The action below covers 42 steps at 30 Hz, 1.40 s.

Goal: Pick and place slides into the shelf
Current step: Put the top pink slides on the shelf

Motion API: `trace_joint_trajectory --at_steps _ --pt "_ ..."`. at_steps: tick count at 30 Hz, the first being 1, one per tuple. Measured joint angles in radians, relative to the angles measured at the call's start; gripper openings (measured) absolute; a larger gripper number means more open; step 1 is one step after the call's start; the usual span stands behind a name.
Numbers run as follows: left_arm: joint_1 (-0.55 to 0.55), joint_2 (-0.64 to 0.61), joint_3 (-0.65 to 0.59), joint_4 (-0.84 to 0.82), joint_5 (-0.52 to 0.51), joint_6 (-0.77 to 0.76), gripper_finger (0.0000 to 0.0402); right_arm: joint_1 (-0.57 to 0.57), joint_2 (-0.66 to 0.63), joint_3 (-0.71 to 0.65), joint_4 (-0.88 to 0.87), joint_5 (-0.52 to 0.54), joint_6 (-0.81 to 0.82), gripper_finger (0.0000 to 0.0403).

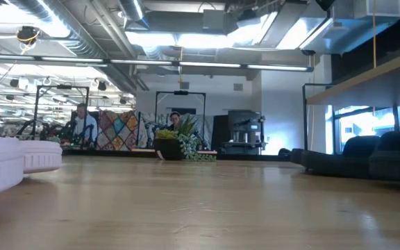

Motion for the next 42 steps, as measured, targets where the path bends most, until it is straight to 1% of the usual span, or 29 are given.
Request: trace_joint_trajectory --at_steps 2,4,8,10,13,15,19,25,28,36,42 --pt "0.0 0.0 0.0 -0.019 0.0 -0.069 0.0243 0.0 0.0 0.0 0.0 0.0 -0.001 0.0343" --pt "0.001 0.0 0.0 -0.081 0.0 -0.133 0.0243 0.0 0.001 0.0 0.0 0.0 -0.001 0.0343" --pt "-0.005 0.0 0.0 -0.335 0.004 -0.29 0.0243 0.0 0.001 0.0 -0.001 0.0 -0.003 0.0343" --pt "-0.012 0.001 0.0 -0.46 0.027 -0.392 0.0243 0.0 0.001 0.0 -0.001 0.001 -0.023 0.0343" --pt "-0.024 0.014 0.0 -0.565 0.076 -0.512 0.0243 0.0 0.001 0.0 -0.001 0.001 -0.031 0.0343" --pt "-0.031 0.021 -0.006 -0.577 0.089 -0.543 0.0243 0.0 0.001 0.0 -0.001 0.001 -0.038 0.0343" --pt "-0.04 0.062 -0.046 -0.58 0.136 -0.555 0.0243 0.0 0.005 0.0 -0.001 0.001 -0.05 0.0343" --pt "-0.04 0.143 -0.1 -0.63 0.284 -0.582 0.0243 0.0 0.025 0.0 -0.001 0.014 -0.052 0.0343" --pt "-0.041 0.165 -0.12 -0.688 0.332 -0.621 0.0243 0.0 0.041 0.0 0.0 0.015 -0.053 0.0343" --pt "-0.051 0.173 -0.192 -0.693 0.429 -0.701 0.0243 0.0 0.089 0.0 -0.001 0.015 -0.053 0.0343" --pt "-0.055 0.173 -0.275 -0.652 0.499 -0.709 0.0243 0.0 0.106 0.0 0.0 0.015 -0.051 0.0343"
